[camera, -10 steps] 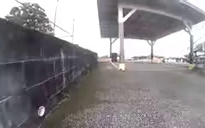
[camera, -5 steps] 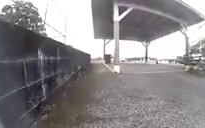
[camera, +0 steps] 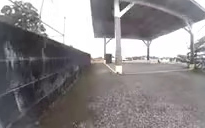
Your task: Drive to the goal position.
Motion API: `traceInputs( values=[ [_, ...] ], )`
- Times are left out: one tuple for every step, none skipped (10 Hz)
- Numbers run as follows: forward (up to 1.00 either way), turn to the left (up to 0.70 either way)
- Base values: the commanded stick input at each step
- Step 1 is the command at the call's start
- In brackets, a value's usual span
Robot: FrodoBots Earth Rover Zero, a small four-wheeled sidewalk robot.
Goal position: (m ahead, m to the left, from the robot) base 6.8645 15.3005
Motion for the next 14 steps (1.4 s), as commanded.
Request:
traceInputs(
  values=[
    [0.85, 0.00],
    [0.85, 0.00],
    [0.85, 0.00],
    [0.85, 0.00],
    [0.85, 0.00],
    [0.85, 0.05],
    [0.85, 0.19],
    [0.85, 0.18],
    [0.85, 0.00],
    [0.85, 0.00],
    [0.85, 0.00],
    [0.85, 0.00],
    [0.85, 0.00],
    [0.85, 0.00]
  ],
)
